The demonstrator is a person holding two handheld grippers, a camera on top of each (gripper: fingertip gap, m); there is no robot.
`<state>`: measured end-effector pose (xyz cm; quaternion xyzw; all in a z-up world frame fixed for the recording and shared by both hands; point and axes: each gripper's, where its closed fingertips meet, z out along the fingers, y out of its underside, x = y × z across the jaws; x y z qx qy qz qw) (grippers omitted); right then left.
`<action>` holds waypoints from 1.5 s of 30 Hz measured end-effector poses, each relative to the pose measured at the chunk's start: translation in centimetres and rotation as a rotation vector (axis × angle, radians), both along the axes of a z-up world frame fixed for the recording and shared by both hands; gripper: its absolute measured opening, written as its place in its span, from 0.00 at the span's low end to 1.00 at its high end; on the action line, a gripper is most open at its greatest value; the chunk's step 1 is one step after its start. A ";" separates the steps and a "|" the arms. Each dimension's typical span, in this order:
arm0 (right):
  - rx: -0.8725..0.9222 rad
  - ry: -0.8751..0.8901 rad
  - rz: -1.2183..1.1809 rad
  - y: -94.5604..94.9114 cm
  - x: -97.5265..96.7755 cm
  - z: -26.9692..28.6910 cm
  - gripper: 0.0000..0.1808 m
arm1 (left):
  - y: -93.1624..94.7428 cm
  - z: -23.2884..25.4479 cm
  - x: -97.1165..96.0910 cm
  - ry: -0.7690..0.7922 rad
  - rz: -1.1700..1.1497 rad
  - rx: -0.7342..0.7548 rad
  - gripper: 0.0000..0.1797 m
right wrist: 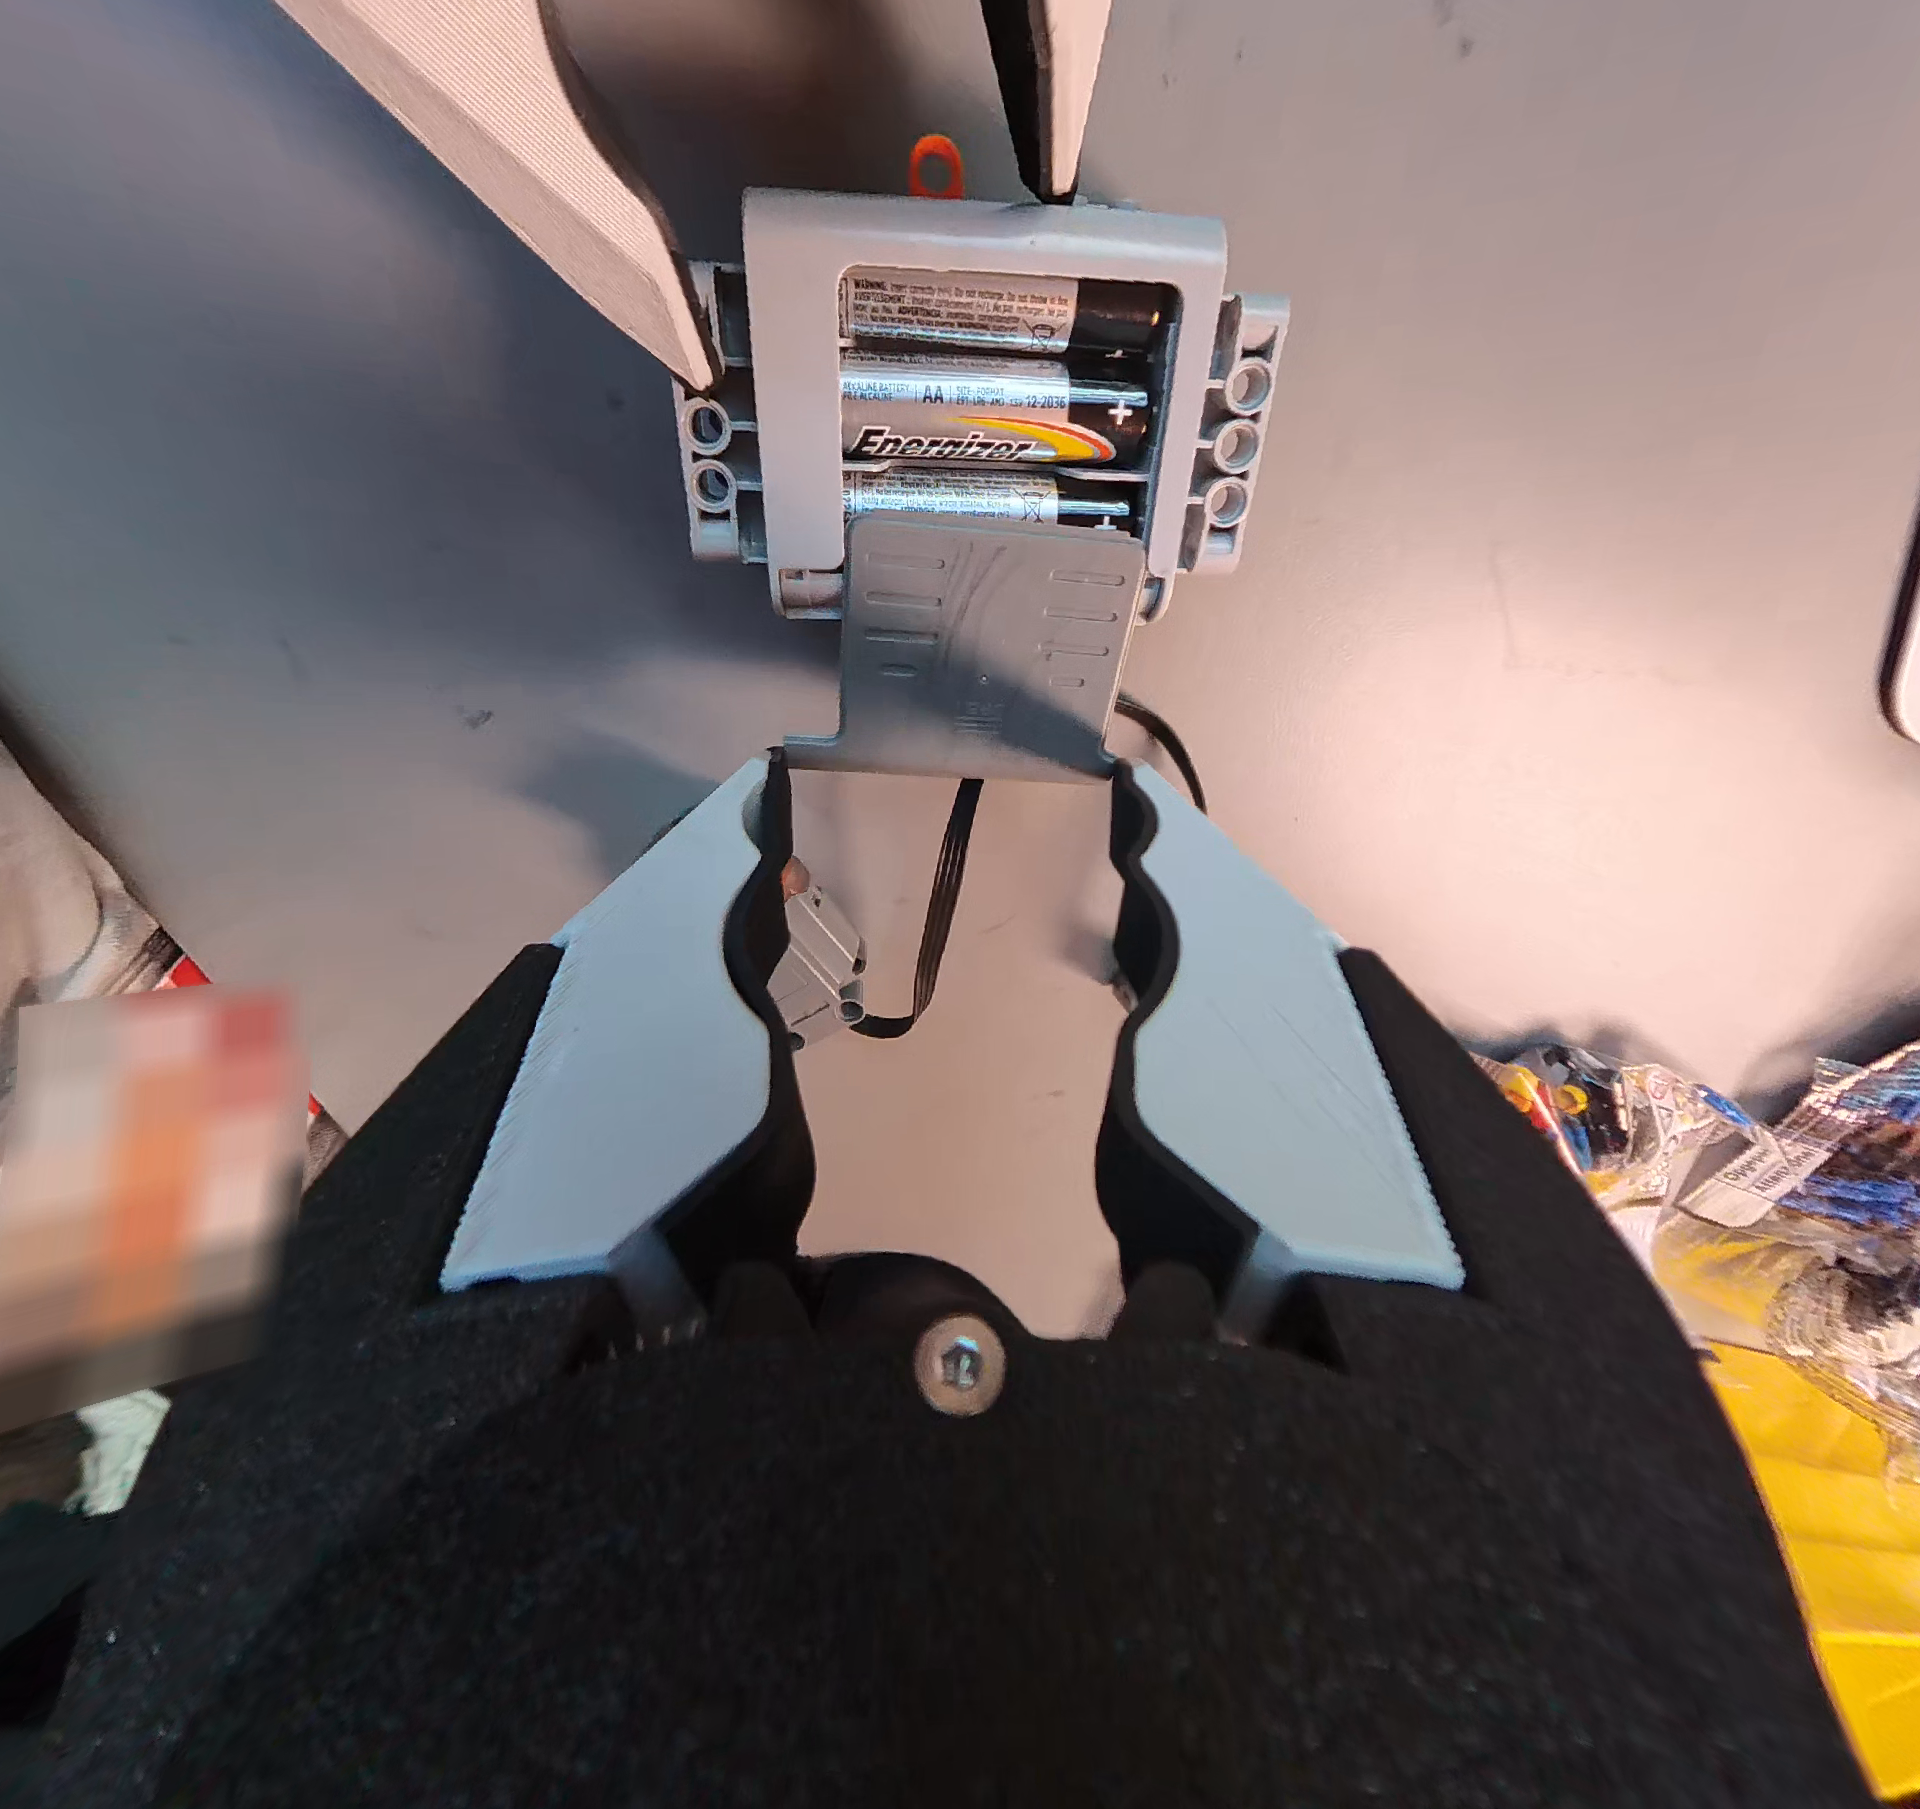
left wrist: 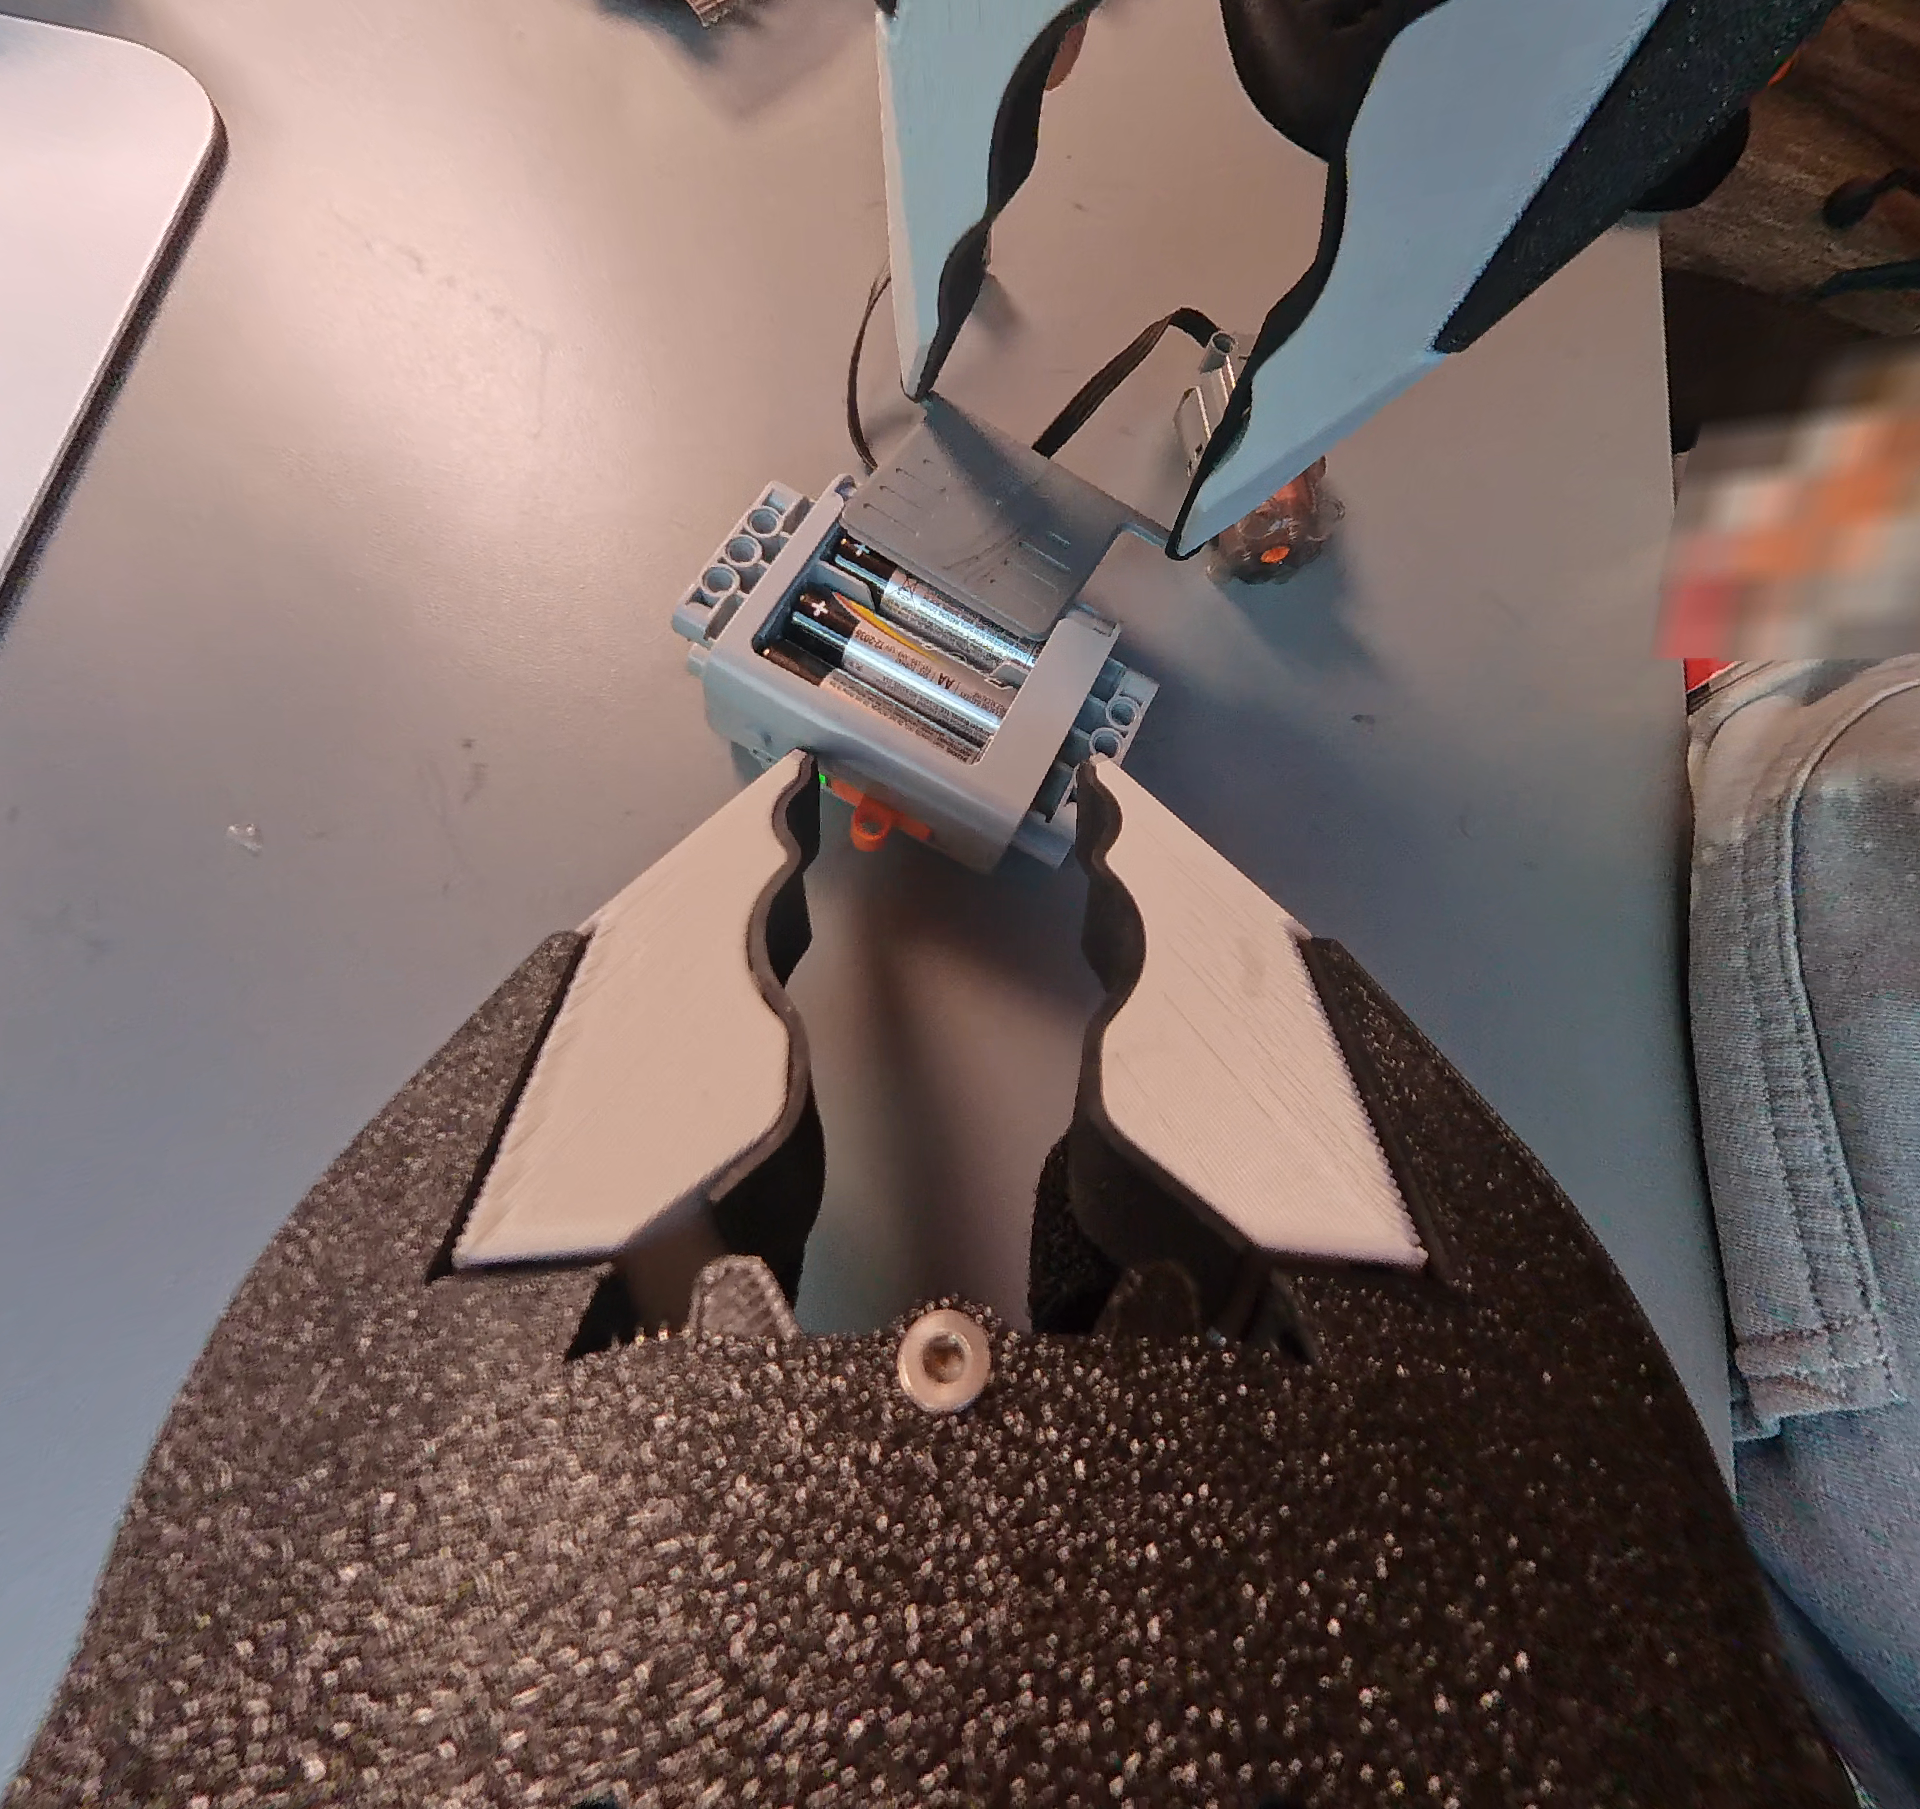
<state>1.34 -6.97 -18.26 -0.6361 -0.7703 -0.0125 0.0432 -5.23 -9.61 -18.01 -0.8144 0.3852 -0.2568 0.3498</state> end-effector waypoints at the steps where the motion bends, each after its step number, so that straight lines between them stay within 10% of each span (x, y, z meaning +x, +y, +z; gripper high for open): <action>1: 0.005 0.004 0.009 0.0 -0.1 0.0 0.34 | 0.0 0.0 0.0 0.000 0.002 -0.001 0.26; 28: 0.018 0.075 0.080 0.9 -2.3 0.3 0.29 | 0.7 -0.1 -2.4 -0.006 0.071 -0.036 0.25; 45: -0.177 0.423 0.207 0.0 -1.9 0.3 0.45 | 0.7 -0.1 -2.4 -0.004 0.072 -0.032 0.25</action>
